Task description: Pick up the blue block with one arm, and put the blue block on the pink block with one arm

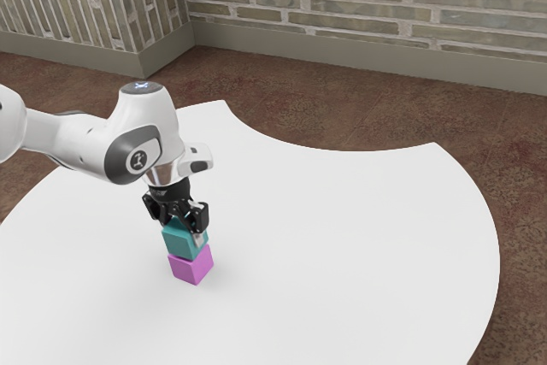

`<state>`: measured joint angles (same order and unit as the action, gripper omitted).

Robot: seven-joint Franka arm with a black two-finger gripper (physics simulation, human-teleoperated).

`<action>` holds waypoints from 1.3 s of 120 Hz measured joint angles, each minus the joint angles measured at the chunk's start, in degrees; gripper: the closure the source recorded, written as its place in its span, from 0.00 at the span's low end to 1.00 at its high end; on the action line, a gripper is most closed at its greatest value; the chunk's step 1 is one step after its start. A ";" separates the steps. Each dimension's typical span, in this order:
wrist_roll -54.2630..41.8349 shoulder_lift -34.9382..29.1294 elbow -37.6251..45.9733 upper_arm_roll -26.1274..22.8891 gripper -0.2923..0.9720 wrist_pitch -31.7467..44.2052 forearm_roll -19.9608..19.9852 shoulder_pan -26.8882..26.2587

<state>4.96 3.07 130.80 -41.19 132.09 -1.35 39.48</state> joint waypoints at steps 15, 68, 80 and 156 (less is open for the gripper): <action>0.07 0.02 0.00 0.00 0.49 0.02 -0.18 -0.01; -1.18 0.20 0.00 0.01 0.49 0.04 -0.23 0.41; -1.58 0.29 0.00 0.04 0.43 0.02 -0.14 0.34; -8.42 -19.34 -12.43 4.37 0.24 -10.78 9.52 -0.19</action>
<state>-3.46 -16.26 118.37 -36.82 121.31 8.17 39.29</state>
